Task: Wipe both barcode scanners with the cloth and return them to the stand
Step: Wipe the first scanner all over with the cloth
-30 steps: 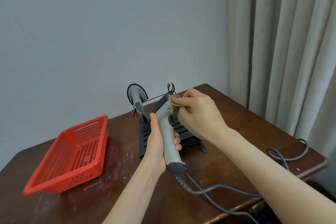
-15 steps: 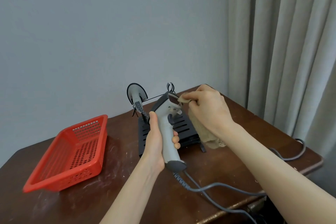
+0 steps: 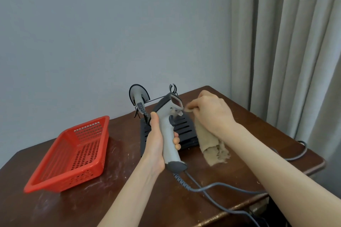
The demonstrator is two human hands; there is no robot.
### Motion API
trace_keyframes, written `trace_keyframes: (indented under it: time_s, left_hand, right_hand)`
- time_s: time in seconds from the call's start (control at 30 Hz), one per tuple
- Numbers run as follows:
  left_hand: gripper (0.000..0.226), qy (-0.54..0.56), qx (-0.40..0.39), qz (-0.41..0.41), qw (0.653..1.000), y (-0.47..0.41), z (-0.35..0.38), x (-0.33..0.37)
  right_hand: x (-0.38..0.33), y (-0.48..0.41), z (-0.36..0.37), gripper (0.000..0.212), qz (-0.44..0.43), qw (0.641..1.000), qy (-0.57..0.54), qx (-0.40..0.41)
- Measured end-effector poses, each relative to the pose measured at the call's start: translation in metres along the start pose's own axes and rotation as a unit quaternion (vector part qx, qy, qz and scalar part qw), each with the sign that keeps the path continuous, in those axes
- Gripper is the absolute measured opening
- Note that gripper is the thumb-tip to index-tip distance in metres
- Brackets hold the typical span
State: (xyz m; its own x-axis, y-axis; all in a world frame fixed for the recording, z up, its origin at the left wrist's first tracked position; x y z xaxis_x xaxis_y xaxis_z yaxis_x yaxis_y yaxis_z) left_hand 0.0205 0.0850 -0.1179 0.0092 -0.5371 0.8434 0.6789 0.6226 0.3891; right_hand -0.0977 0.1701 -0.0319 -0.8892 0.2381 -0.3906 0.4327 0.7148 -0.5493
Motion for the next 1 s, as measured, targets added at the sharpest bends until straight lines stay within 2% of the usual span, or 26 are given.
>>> trace_keyframes:
  time_s: [0.2,0.33,0.5,0.6,0.8,0.93,1.0]
  left_hand:
    - [0.068,-0.006,0.024,0.004,1.0,-0.001,-0.007,0.017]
    - [0.061,-0.033,0.051,0.03,0.998,-0.003,-0.008,0.036]
    - [0.027,-0.056,0.052,0.057,0.995,-0.001,0.0,0.055]
    - [0.016,-0.077,0.038,0.058,0.995,-0.001,0.009,0.059]
    - [0.014,-0.112,0.018,0.051,0.992,-0.003,0.026,0.058]
    - [0.016,-0.121,0.017,0.047,0.991,-0.006,0.032,0.058]
    - [0.013,-0.136,0.016,0.053,0.989,-0.008,0.036,0.06]
  right_hand:
    - [0.03,0.003,-0.013,0.038,0.071,0.99,-0.11,0.051]
    - [0.072,0.009,0.0,0.032,0.175,0.959,-0.215,0.057]
    - [0.121,0.024,0.039,0.02,0.293,0.913,-0.282,-0.015]
    - [0.128,0.032,0.058,0.008,0.31,0.906,-0.285,-0.05]
    - [0.123,0.032,0.076,0.022,0.274,0.941,-0.188,-0.067]
    - [0.116,0.029,0.087,0.033,0.227,0.96,-0.079,-0.141]
    - [0.108,0.022,0.075,0.035,0.19,0.974,-0.017,-0.12]
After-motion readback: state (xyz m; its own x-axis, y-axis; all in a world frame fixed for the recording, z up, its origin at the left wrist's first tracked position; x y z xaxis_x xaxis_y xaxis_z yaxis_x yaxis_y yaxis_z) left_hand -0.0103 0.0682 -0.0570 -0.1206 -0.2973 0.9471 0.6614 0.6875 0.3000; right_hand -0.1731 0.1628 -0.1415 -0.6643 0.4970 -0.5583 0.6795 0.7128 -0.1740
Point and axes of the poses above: each hand's wrist, its own y-axis away from the middle knuckle, its own z-axis out of the palm, x = y × z, the point moved 9 cm from there along -y, towards the middle knuckle, and after that the axes turned 8 degrees about -z, right-handed, at the moved point
